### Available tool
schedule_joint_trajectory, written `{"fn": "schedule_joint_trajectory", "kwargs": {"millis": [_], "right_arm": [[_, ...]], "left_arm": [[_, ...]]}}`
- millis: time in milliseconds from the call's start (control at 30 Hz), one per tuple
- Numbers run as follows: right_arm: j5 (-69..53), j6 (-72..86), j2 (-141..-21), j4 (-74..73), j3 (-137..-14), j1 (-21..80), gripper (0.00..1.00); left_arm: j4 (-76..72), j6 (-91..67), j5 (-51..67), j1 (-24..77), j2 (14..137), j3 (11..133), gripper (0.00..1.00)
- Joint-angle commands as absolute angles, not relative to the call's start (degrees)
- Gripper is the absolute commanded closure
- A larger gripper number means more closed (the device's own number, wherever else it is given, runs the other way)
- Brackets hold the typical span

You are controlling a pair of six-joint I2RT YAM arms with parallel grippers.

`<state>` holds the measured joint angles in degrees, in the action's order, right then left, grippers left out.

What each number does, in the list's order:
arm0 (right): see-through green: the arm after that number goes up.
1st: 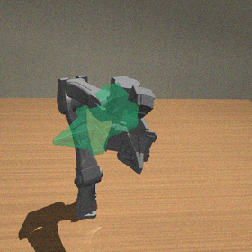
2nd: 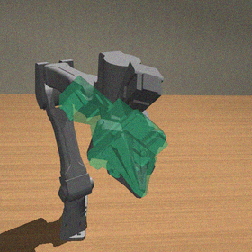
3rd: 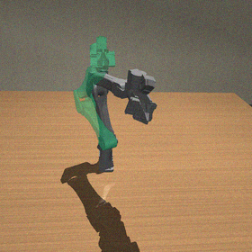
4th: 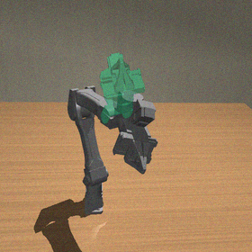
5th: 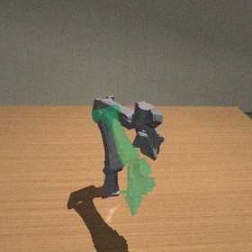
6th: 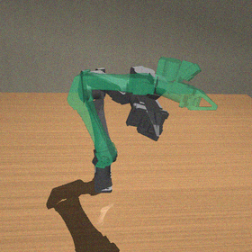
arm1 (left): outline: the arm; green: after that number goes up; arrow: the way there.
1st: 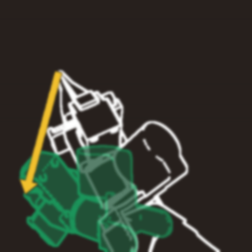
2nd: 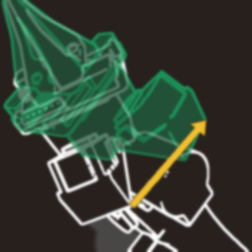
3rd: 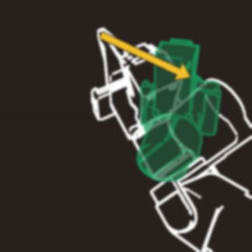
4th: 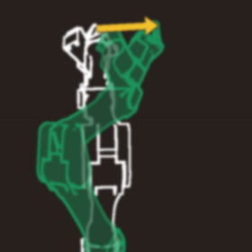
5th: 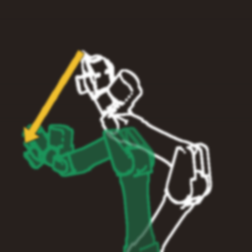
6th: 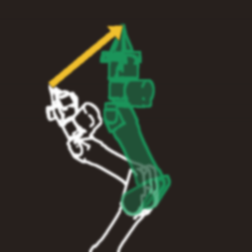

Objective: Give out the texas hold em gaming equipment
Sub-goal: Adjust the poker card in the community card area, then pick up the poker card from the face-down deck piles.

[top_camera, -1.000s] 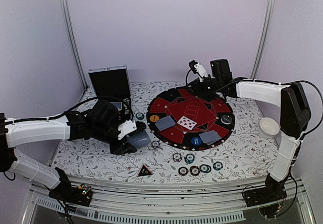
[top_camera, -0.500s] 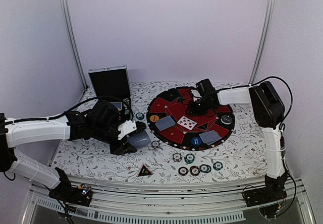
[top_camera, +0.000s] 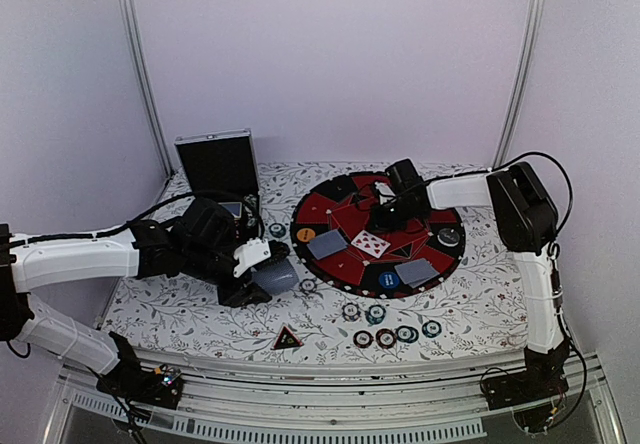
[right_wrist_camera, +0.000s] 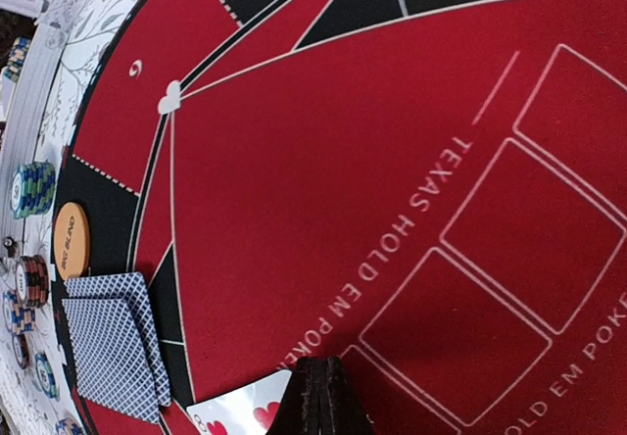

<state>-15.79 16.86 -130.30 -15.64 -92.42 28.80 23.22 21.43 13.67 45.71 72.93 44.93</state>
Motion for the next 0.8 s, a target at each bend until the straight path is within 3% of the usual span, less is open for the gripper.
{"fn": "schedule_joint_trajectory", "kwargs": {"millis": [0,567,767], "right_arm": [[-19.9,14.7,-132.4,-18.8,-93.3,30.8,0.97],[-18.3,11.4,-130.1,-21.7,-95.5,31.0,0.96],[-14.6,9.2,-120.8,-22.5,-96.8,31.1,0.78]], "left_arm": [[22.1,21.5,14.1,44.8,72.8,44.6,0.49],[22.2,21.4,14.2,44.8,72.7,44.6,0.49],[22.2,21.7,14.4,44.8,72.6,44.5,0.49]]}}
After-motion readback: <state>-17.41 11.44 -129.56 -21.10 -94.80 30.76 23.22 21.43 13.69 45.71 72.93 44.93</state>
